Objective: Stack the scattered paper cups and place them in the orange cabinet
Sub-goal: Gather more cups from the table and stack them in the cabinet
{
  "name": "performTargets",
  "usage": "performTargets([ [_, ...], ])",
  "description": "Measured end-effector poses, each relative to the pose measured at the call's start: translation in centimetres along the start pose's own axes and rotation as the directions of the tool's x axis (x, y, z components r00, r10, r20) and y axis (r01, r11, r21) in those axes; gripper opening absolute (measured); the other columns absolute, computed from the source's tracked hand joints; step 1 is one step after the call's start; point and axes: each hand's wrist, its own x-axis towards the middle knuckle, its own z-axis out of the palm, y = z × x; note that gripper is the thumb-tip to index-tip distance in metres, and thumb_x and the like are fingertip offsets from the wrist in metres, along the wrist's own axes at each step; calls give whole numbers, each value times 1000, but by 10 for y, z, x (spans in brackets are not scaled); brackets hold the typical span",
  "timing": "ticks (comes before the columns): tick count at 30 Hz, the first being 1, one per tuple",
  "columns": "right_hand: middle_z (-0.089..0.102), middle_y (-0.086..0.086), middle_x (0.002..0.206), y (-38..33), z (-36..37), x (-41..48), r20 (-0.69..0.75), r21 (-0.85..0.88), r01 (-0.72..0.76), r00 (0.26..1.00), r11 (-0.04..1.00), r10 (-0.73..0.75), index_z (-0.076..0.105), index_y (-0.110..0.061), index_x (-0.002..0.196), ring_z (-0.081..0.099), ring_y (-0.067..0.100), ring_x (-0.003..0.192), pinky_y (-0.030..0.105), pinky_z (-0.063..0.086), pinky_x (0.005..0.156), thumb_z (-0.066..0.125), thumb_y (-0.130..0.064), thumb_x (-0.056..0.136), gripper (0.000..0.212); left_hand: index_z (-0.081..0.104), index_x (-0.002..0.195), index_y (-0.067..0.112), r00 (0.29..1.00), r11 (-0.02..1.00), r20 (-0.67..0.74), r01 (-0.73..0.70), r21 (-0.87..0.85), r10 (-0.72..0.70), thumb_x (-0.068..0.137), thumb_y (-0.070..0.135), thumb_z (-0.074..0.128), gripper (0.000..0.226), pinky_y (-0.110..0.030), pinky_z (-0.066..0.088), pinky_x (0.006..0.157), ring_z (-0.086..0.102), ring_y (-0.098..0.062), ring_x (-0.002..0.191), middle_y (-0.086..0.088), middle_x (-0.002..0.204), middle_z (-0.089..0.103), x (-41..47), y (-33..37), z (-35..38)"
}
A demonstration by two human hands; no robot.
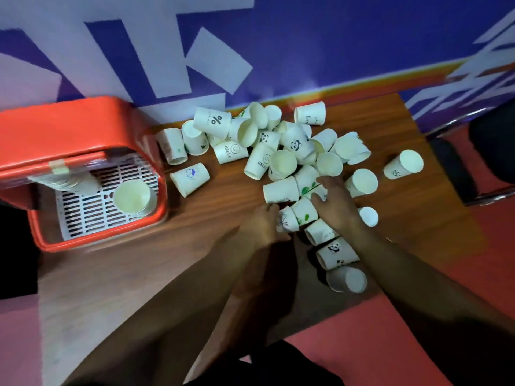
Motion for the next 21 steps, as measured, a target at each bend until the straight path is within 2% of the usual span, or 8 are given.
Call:
performTargets([
  [2, 55, 19, 130, 8, 3, -1, 4, -3, 30, 1000, 1000, -30, 56, -3, 130, 52, 33, 124, 42, 43, 102, 65, -19, 90, 44, 44, 141, 10, 1000, 996, -6, 16, 84, -16, 85, 39, 73, 69, -45, 46, 103, 52, -35, 125, -15, 137, 50, 6, -1, 18],
  [4, 56, 17, 130, 10, 6, 2, 17, 15, 33, 999, 999, -33, 55, -2, 131, 51, 31, 124, 34, 38, 101, 65, -16, 89, 45, 41, 145, 12, 1000, 997, -23, 22, 69, -21, 89, 35, 69, 67, -42, 44, 105, 52, -36, 127, -15, 140, 50, 3, -6, 26],
  [7, 55, 14, 127, 5, 16, 14, 75, 14, 35, 997, 999, -36, 53, -5, 131, 55, 28, 116, 35, 45, 94, 63, -22, 90, 45, 40, 147, 15, 995, 992, -31, 95, -82, -98, 84, 36, 74, 74, -34, 43, 102, 52, -28, 128, -9, 141, 52, -16, -20, 22],
  [10, 56, 18, 118, -9, 29, 31, 128, -48, -16, 992, 999, 22, 52, 0, 120, 56, 33, 108, 39, 49, 86, 61, -30, 90, 43, 48, 139, 24, 959, 932, -132, 202, -302, -251, 73, 49, 74, 75, -33, 48, 95, 58, -18, 119, 2, 129, 61, -45, -38, 8],
  [12, 57, 21, 117, -19, 40, 39, 143, -43, -84, 986, 996, 90, 51, 3, 115, 56, 36, 109, 39, 46, 83, 59, -30, 91, 42, 51, 136, 24, 921, 878, -200, 226, -422, -333, 76, 42, 81, 69, -28, 49, 93, 59, -12, 117, 7, 126, 62, -61, -50, 1],
  [14, 58, 20, 119, -29, 48, 42, 119, -11, -156, 981, 988, 156, 50, 1, 117, 56, 37, 112, 40, 47, 84, 57, -27, 93, 38, 52, 135, 21, 888, 852, -252, 236, -468, -384, 80, 32, 83, 64, -13, 45, 85, 58, -9, 116, 10, 125, 61, -72, -53, -6],
  [17, 64, 18, 111, -31, 58, 45, 87, 9, -131, 988, 991, 130, 57, -1, 108, 59, 35, 109, 36, 44, 81, 58, -24, 94, 27, 45, 143, 22, 861, 793, -289, 191, -578, -419, 83, 19, 82, 70, 0, 41, 79, 55, -3, 113, 15, 126, 57, -81, -52, -12],
  [21, 70, 8, 100, -38, 54, 43, 156, 133, -21, 988, 991, 0, 69, -8, 93, 62, 23, 99, 22, 32, 72, 57, -22, 96, 18, 28, 155, 36, 845, 674, -295, 100, -732, -446, 85, 10, 79, 91, -19, 48, 96, 54, 4, 122, 33, 130, 55, -87, -53, -16],
])
